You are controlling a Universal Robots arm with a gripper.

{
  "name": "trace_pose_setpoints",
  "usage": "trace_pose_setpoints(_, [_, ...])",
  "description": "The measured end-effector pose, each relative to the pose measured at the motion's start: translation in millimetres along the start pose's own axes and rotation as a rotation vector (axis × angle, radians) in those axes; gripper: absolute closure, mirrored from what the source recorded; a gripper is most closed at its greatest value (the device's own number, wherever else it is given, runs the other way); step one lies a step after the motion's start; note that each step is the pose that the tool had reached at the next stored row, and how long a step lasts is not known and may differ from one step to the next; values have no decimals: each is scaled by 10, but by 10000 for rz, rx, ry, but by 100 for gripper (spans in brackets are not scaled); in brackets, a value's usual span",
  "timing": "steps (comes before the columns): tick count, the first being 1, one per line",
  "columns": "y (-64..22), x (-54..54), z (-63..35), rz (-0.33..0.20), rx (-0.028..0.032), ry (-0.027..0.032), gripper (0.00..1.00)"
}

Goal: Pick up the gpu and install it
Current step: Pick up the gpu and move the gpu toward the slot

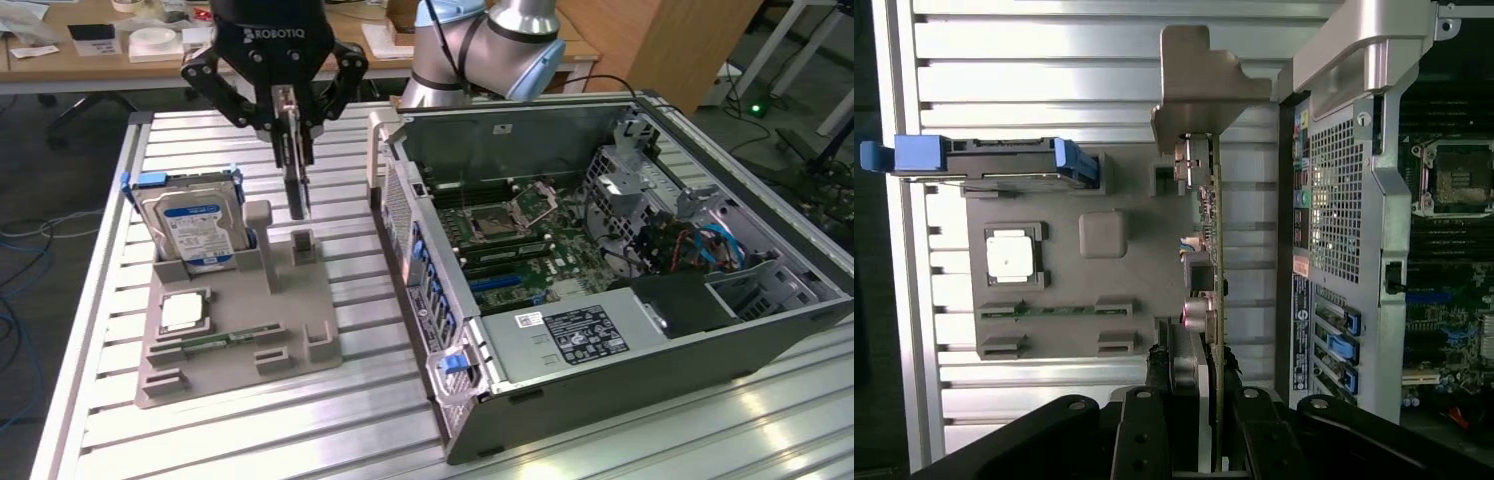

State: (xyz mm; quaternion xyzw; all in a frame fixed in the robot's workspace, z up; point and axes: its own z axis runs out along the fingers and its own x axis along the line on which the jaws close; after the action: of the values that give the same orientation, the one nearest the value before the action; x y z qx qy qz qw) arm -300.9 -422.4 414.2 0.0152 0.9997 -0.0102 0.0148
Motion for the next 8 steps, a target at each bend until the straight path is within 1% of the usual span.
trace_pose_setpoints(6, [-2,-3,-104,0,0,1,72])
trace_pose_setpoints(8, [-2,-2,-106,1,-32,0,72])
